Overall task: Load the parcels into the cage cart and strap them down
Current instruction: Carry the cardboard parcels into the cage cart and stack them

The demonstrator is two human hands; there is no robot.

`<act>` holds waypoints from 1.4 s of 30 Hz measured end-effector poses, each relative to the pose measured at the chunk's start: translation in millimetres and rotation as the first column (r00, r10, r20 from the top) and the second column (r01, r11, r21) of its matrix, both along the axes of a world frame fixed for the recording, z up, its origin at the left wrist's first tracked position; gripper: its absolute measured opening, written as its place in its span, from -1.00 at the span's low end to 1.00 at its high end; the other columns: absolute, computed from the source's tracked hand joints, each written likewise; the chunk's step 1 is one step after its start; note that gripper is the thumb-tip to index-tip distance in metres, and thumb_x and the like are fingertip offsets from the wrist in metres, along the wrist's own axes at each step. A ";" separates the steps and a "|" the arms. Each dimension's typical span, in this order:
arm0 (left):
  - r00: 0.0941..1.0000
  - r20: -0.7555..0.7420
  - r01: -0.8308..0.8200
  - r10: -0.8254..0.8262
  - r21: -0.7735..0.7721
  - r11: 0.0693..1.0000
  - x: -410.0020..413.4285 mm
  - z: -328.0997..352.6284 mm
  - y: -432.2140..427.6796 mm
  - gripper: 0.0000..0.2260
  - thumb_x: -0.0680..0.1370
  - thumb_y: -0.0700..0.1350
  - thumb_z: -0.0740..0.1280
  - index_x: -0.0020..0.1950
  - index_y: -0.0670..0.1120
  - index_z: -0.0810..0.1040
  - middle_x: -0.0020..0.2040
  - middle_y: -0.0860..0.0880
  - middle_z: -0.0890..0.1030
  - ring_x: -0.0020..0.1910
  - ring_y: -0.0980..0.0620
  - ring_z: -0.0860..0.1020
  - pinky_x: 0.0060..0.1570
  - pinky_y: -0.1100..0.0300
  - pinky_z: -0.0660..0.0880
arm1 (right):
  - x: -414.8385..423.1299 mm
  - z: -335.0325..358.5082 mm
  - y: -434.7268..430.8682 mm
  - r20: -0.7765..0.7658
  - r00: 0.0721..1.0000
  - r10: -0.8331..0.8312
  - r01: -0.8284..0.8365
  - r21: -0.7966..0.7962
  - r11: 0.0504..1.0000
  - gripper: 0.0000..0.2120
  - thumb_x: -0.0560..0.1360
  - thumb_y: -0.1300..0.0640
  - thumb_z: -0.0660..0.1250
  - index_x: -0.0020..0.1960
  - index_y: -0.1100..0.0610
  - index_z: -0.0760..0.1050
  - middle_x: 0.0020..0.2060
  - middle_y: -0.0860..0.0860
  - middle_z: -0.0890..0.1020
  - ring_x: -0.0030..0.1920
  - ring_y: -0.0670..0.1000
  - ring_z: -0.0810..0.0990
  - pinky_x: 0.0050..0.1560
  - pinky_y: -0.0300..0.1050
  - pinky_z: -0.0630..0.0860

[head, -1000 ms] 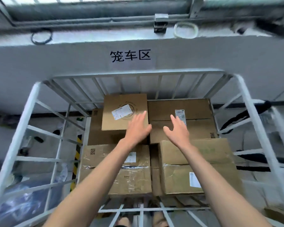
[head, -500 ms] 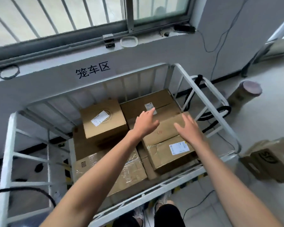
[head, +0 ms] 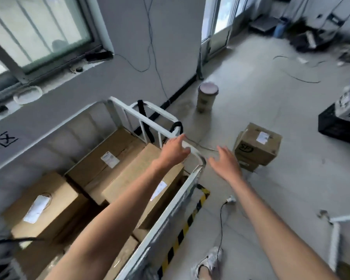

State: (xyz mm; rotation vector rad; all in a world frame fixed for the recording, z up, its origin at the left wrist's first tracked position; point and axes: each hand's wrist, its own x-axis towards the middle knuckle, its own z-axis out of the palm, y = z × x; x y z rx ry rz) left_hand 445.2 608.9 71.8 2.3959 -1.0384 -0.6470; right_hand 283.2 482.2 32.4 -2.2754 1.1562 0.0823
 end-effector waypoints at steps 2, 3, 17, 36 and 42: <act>0.999 -0.018 0.032 -0.032 -0.002 0.999 -19.9 -0.2 -47.7 -0.39 0.56 -0.04 0.34 0.58 -0.10 0.24 0.40 -0.25 0.48 0.38 -0.20 0.44 0.34 -0.03 0.39 | -26.7 -0.5 -41.2 0.007 0.998 -0.066 0.066 0.006 0.998 -0.33 0.56 -0.19 0.19 0.59 0.02 0.16 0.60 0.08 0.16 0.58 0.14 0.12 0.52 0.18 0.16; 0.999 -0.020 0.043 -0.043 0.005 0.999 -29.4 -0.6 -68.9 -0.39 0.56 -0.04 0.34 0.58 -0.09 0.23 0.40 -0.25 0.48 0.39 -0.20 0.43 0.34 -0.03 0.39 | -38.0 -0.5 -60.3 0.008 0.996 -0.090 0.090 0.000 0.996 -0.34 0.56 -0.18 0.20 0.59 0.02 0.18 0.59 0.08 0.17 0.57 0.15 0.14 0.51 0.19 0.17; 0.959 -0.155 0.244 -0.238 0.025 0.969 -118.6 -40.1 -321.4 -0.41 0.58 -0.04 0.29 0.59 -0.12 0.23 0.45 -0.21 0.44 0.41 -0.15 0.42 0.35 0.03 0.37 | -137.6 -22.9 -276.8 -0.038 0.952 -0.305 0.307 0.048 0.951 -0.33 0.55 -0.20 0.17 0.60 -0.02 0.14 0.61 0.02 0.13 0.57 0.17 0.12 0.50 0.19 0.19; 0.889 -0.304 0.413 -0.343 0.209 0.886 -77.5 -187.2 -636.5 -0.45 0.58 -0.03 0.28 0.57 -0.08 0.28 0.37 -0.18 0.54 0.32 -0.18 0.51 0.26 0.00 0.46 | -124.3 -137.2 -526.0 -0.245 0.809 -0.534 0.586 0.275 0.762 -0.39 0.60 -0.08 0.17 0.60 0.01 0.13 0.60 0.03 0.14 0.58 0.10 0.12 0.52 0.08 0.16; 0.903 -0.360 0.334 -0.234 0.245 0.910 -90.6 -221.8 -684.5 -0.45 0.59 0.00 0.29 0.56 -0.07 0.29 0.43 -0.14 0.50 0.37 -0.12 0.47 0.32 0.02 0.44 | -134.0 -181.6 -581.7 -0.295 0.836 -0.464 0.548 0.381 0.745 -0.38 0.59 -0.09 0.15 0.61 -0.02 0.11 0.61 0.03 0.13 0.57 0.13 0.13 0.51 0.14 0.17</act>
